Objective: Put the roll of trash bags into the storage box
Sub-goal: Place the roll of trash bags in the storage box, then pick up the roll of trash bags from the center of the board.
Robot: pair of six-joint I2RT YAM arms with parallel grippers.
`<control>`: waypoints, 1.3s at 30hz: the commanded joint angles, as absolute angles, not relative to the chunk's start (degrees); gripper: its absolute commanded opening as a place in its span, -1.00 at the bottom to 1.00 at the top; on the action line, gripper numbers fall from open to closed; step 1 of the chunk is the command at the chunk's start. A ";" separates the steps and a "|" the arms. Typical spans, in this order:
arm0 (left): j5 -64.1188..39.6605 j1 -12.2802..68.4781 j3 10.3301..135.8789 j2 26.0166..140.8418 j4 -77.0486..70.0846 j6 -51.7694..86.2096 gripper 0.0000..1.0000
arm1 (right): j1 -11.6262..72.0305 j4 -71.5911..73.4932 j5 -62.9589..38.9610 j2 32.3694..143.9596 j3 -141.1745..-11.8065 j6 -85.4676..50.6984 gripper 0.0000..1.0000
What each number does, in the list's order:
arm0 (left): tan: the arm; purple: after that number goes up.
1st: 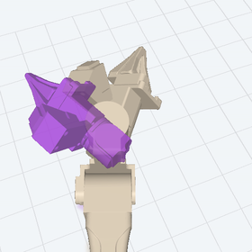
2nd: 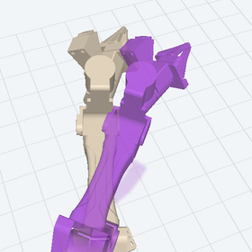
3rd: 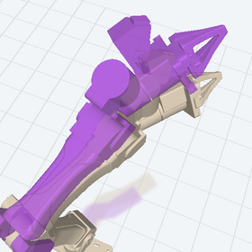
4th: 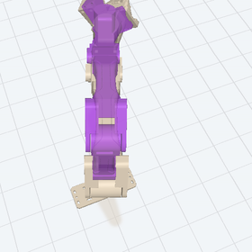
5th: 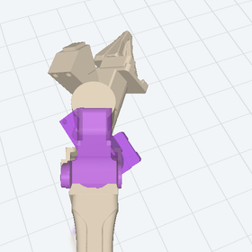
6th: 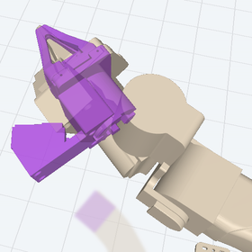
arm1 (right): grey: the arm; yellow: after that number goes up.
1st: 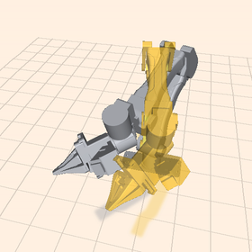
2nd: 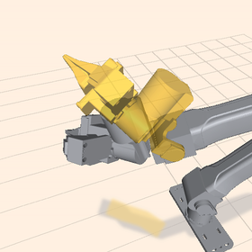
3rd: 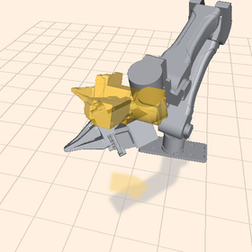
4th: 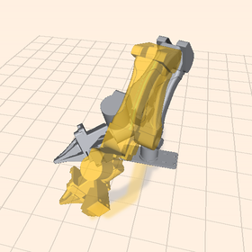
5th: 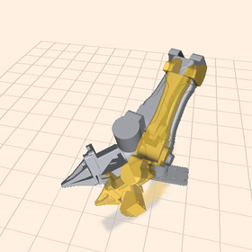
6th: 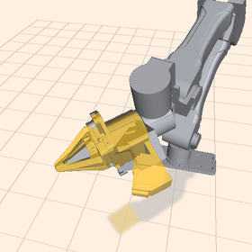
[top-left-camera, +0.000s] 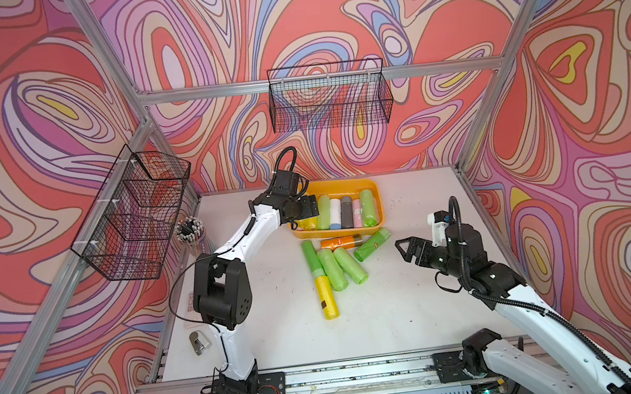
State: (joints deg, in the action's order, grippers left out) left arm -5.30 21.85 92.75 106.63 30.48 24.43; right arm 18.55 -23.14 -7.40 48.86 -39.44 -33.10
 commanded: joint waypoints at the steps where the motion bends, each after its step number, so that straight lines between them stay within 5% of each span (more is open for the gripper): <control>1: -4.10 23.86 87.52 100.48 28.10 25.72 0.82 | 18.54 -27.37 -4.32 48.89 -42.23 -30.68 0.91; 17: -0.41 28.65 57.40 67.84 21.99 28.82 0.93 | 18.53 -29.03 -4.81 45.71 -42.93 -30.65 0.96; 39: -7.31 28.67 35.39 41.29 21.40 38.85 1.00 | 18.54 -23.20 -13.69 56.70 -41.99 -38.24 0.96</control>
